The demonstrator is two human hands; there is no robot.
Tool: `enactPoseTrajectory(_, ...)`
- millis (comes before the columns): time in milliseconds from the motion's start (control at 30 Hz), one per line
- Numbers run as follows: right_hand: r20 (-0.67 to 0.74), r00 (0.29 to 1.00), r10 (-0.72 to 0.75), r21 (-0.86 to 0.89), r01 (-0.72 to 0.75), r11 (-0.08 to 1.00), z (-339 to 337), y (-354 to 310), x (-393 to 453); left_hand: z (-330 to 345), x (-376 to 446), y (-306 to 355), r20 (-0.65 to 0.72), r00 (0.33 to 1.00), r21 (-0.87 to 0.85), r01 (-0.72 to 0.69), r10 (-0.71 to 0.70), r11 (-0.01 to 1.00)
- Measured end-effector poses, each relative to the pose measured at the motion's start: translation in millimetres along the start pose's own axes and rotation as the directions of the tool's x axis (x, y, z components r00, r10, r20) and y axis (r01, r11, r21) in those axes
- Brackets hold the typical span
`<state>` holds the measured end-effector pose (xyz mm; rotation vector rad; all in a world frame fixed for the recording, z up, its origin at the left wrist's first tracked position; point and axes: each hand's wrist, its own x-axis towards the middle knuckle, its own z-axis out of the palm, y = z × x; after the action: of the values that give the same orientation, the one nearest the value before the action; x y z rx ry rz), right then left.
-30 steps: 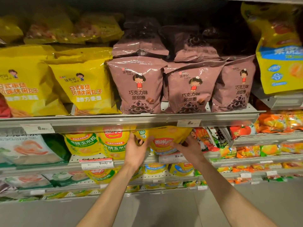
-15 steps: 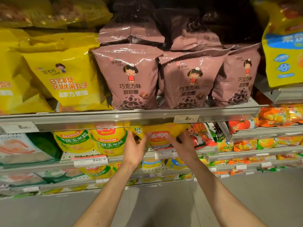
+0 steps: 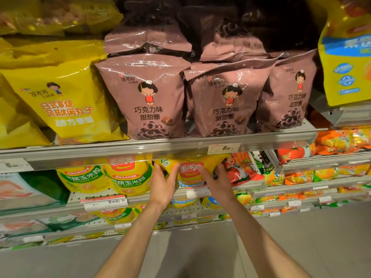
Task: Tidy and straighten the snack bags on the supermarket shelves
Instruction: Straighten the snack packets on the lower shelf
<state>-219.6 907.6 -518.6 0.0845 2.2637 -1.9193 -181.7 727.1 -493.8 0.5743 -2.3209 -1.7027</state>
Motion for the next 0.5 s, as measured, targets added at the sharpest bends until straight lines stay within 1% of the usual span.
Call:
enactPoseTrajectory(200,-0.051,0.998,0.030,-0.011,-0.030,0.999,8.9,1.8,2.4,4.3,5.2,-2.1,-0.005,0.999,0.032,0.050,-0.050,0.998)
enactPoseTrajectory(367,-0.058,0.997,0.056,0.043,-0.053,0.998,11.8,0.0,6.3,11.7,7.4,7.5,-0.064,0.998,0.060,0.033,-0.029,0.998)
enactPoseTrajectory(500,-0.051,0.997,0.059,0.050,-0.057,0.997,10.8,-9.0,12.4,11.9,15.7,15.4,-0.065,0.994,-0.001,0.092,-0.092,0.996)
